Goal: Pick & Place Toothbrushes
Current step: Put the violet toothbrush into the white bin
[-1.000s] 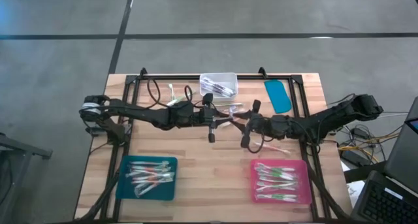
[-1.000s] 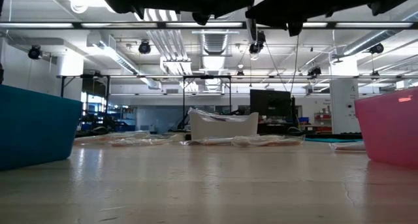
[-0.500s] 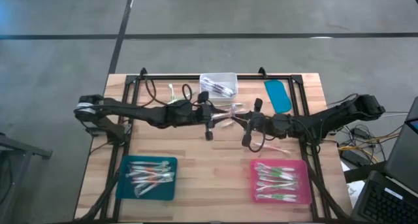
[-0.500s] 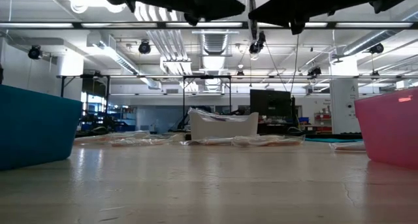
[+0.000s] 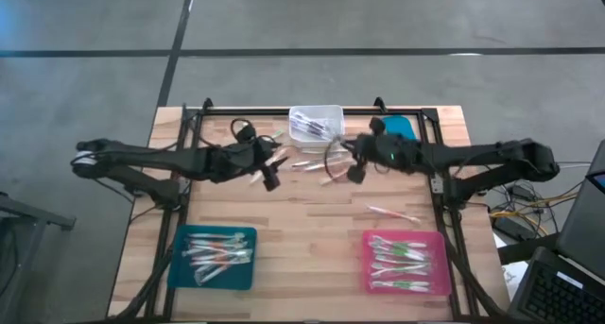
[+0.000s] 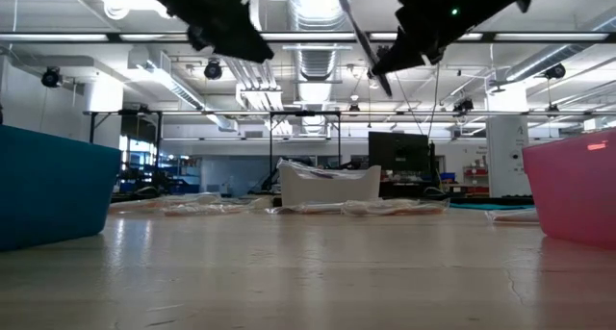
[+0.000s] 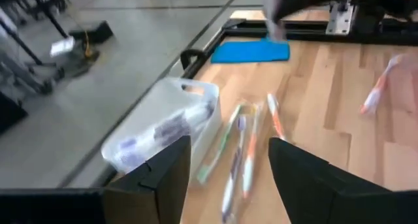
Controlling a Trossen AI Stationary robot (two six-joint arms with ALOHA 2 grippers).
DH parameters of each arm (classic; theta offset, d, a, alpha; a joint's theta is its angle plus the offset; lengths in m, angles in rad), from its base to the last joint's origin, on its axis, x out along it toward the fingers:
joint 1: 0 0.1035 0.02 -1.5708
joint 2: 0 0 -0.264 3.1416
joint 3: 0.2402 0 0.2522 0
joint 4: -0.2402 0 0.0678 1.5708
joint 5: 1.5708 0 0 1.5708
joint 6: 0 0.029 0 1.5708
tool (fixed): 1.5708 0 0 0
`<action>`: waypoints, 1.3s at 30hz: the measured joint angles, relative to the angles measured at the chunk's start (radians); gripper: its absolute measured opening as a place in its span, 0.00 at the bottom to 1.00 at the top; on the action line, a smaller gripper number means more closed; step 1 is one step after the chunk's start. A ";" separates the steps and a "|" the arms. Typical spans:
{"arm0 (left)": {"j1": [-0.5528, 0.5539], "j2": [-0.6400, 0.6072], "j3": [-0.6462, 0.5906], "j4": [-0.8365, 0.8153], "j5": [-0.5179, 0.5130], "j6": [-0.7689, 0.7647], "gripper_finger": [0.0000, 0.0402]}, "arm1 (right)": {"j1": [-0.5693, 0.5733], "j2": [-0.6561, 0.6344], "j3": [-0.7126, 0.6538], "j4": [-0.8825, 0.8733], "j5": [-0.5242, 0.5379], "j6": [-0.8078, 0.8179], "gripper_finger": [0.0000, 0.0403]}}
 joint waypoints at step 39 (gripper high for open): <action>-0.015 -0.108 -0.444 0.711 0.136 -0.151 0.51 | -0.436 0.717 0.662 -0.527 -0.307 -0.133 0.04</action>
